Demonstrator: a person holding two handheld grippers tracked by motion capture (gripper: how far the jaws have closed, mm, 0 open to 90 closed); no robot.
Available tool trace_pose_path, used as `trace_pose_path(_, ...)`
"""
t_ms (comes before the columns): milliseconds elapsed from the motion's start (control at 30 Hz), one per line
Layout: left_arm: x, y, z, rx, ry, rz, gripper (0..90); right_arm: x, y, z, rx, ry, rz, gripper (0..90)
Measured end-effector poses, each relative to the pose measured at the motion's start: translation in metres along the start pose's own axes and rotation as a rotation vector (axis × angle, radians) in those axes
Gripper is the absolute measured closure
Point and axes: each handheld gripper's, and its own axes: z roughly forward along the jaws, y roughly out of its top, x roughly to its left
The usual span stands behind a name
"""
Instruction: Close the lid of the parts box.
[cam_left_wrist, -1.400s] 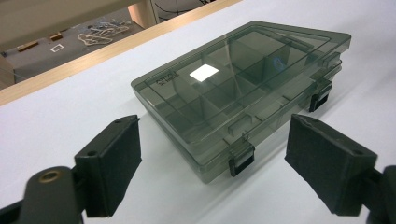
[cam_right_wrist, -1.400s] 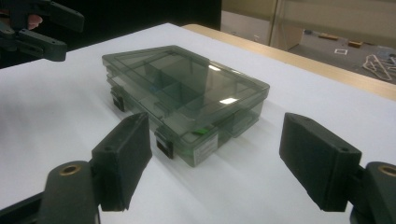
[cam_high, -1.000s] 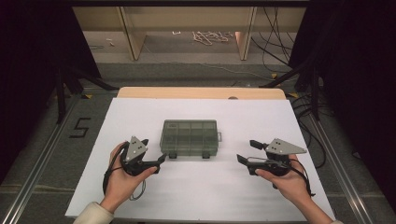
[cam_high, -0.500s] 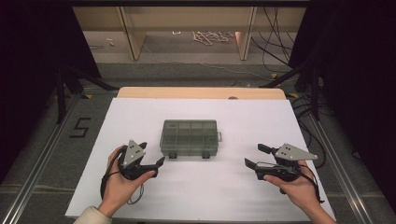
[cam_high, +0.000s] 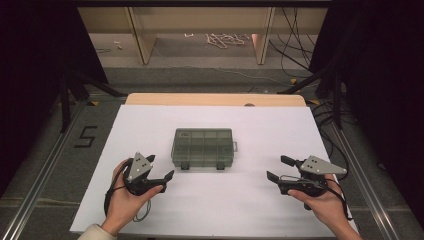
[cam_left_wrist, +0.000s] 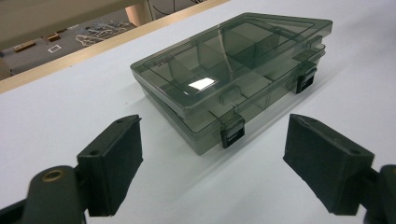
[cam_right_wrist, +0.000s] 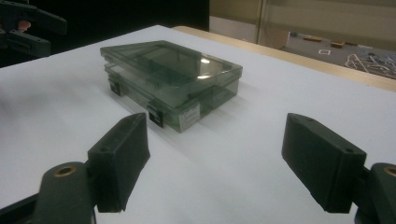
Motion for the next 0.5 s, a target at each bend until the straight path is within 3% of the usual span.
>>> trace_pose_path(200, 0.0004, -0.001, 0.002, -0.01, 0.004, 0.019, 19.7, -0.0007, -0.0013, -0.0036, 0.009, 0.002, -0.007, 22.8)
trace_pose_path(333, 0.0003, -0.0027, 0.0021, 0.005, 0.029, -0.004, 20.8, -0.0005, -0.0026, -0.0021, 0.0, 0.0, -0.016, 22.3)
trace_pose_path(500, 0.0009, -0.0048, 0.0039, 0.005, 0.027, -0.016, 21.1, -0.0005, -0.0033, -0.0017, 0.009, 0.0, -0.039, 22.2)
